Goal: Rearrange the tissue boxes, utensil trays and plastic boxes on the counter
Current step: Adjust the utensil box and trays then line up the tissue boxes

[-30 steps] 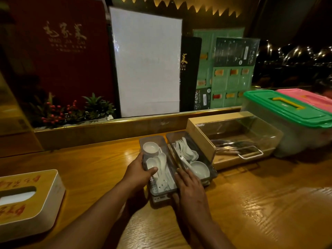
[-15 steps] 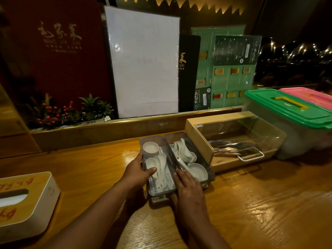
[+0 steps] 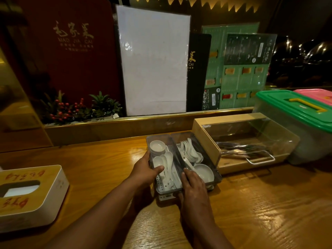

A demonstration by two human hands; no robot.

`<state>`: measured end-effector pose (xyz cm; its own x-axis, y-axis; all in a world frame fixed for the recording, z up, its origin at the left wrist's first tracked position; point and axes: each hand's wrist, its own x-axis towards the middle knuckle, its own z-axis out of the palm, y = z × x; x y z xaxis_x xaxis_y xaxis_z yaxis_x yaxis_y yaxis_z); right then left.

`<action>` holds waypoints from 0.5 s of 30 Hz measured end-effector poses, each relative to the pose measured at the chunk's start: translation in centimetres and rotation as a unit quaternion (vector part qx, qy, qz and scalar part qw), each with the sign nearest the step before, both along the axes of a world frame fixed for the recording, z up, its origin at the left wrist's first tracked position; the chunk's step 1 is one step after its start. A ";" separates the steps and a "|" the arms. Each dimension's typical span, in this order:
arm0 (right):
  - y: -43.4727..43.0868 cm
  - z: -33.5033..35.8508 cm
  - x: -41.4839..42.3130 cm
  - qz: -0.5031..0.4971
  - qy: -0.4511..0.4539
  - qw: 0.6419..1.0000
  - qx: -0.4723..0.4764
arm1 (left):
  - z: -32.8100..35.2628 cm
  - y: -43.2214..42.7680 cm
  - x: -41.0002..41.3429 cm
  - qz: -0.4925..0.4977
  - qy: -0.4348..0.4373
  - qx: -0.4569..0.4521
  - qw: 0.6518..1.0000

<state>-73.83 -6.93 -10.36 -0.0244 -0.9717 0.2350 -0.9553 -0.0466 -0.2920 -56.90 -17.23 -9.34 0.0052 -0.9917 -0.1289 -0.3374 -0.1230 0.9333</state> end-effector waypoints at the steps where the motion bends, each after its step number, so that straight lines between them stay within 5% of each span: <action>1: 0.1 0.1 0.0 0.009 -0.008 1.000 -0.001 | 0.0 0.0 -0.1 0.001 0.002 0.001 1.000; 15: 0.2 1.1 -0.7 0.052 -0.056 0.997 0.023 | 0.5 0.5 0.0 0.003 0.017 0.000 1.000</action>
